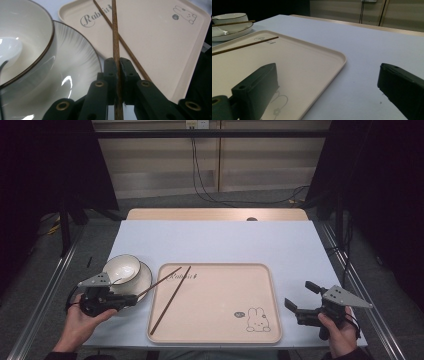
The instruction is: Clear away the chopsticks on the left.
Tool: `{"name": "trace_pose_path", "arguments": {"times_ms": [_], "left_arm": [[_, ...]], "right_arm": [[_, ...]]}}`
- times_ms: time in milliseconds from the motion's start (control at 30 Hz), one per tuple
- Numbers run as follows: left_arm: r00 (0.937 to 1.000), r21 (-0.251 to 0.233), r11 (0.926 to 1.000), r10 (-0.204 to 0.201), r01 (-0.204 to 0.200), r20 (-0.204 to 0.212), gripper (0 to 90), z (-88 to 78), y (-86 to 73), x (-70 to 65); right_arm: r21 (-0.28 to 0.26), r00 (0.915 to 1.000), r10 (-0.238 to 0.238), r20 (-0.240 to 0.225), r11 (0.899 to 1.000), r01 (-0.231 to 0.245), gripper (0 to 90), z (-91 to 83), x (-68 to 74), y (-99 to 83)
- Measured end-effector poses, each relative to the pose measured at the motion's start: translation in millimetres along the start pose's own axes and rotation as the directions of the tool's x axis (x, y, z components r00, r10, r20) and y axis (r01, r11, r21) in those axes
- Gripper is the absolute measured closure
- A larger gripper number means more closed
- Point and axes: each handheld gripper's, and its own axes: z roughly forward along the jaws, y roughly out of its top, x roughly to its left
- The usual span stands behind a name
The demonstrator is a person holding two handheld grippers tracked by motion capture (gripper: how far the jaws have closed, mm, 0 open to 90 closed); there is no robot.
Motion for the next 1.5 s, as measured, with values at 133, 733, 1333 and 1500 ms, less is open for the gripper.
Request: {"name": "trace_pose_path", "arguments": {"times_ms": [133, 733, 1333, 1500], "left_arm": [[0.9999, -0.002, 0.9999, -0.01, 0.01, -0.007, 84.5, 5.4, 3.9, -4.0], [0.9991, -0.099, 0.9942, -0.043, 0.043, -0.001, 84.5, 20.9, 19.1, -38.3], [0.9972, -0.03, 0.9971, -0.071, 0.07, -0.025, 84.6, 57.4, 35.5, -58.7], [0.9938, -0.05, 0.9942, -0.097, 0.095, -0.053, 84.6, 63.6, 44.5, -61.1]], "right_arm": [[-0.001, 1.0, -0.002, -0.001, 1.0, 0.002, 2.8, -0.1, -0.1, 0.0], [0.002, 1.0, -0.002, -0.006, 1.0, 0.002, 2.7, -0.3, -0.1, -0.1], [0.007, 0.9999, -0.006, -0.009, 1.0, 0.006, 3.1, -0.5, 0.0, -0.4], [0.005, 0.9999, -0.008, -0.007, 1.0, 0.008, 3.2, -0.4, 0.3, -0.3]]}}
